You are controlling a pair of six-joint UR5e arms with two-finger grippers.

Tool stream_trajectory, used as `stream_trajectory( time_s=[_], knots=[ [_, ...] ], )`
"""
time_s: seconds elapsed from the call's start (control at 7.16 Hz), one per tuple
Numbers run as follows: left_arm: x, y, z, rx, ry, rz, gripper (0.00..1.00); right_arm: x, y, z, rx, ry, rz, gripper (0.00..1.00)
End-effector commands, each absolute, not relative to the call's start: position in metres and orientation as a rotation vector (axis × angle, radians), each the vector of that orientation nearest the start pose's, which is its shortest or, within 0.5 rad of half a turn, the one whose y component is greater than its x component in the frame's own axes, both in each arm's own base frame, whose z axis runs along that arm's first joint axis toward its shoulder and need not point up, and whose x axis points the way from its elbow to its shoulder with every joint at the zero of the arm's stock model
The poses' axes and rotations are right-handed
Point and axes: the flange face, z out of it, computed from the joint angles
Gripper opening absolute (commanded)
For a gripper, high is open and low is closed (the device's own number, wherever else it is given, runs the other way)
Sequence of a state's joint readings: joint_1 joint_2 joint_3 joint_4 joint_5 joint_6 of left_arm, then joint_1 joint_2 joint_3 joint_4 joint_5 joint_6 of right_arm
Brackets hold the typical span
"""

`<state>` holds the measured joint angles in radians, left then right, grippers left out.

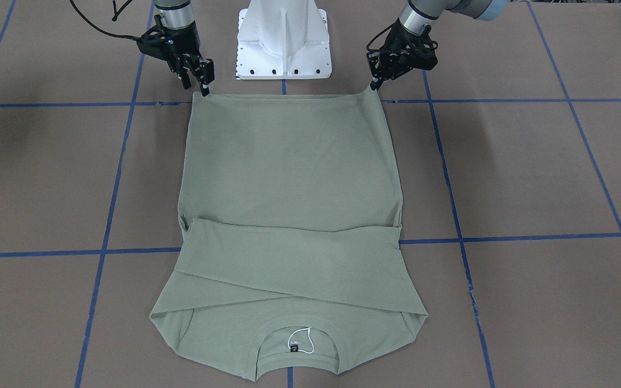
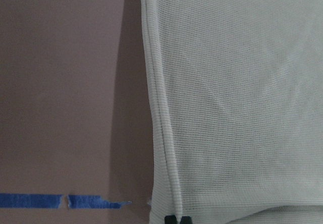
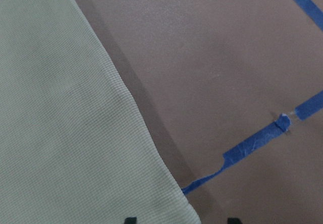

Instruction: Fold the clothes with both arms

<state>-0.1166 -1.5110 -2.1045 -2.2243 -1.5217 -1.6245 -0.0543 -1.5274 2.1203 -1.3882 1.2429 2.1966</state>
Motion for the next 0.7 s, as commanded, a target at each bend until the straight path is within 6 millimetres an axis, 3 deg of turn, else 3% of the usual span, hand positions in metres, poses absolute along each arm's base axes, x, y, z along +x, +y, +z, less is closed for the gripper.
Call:
stream_trajectory(
  time_s=[0.0, 0.14, 0.28, 0.56],
  knots=[
    [0.437, -0.190, 0.360, 0.079, 1.127, -0.179, 0.00, -0.493, -0.139, 0.372, 0.055, -0.834, 0.664, 0.67],
    [0.437, -0.190, 0.362, 0.079, 1.124, -0.179, 0.00, -0.493, -0.139, 0.370, 0.052, -0.838, 0.666, 0.55],
    [0.437, -0.190, 0.361, 0.079, 1.125, -0.179, 0.00, -0.496, -0.139, 0.364, 0.048, -0.848, 0.665, 0.05],
    [0.437, -0.190, 0.361, 0.081, 1.125, -0.180, 0.00, -0.493, -0.141, 0.360, 0.046, -0.857, 0.670, 0.00]
  ],
)
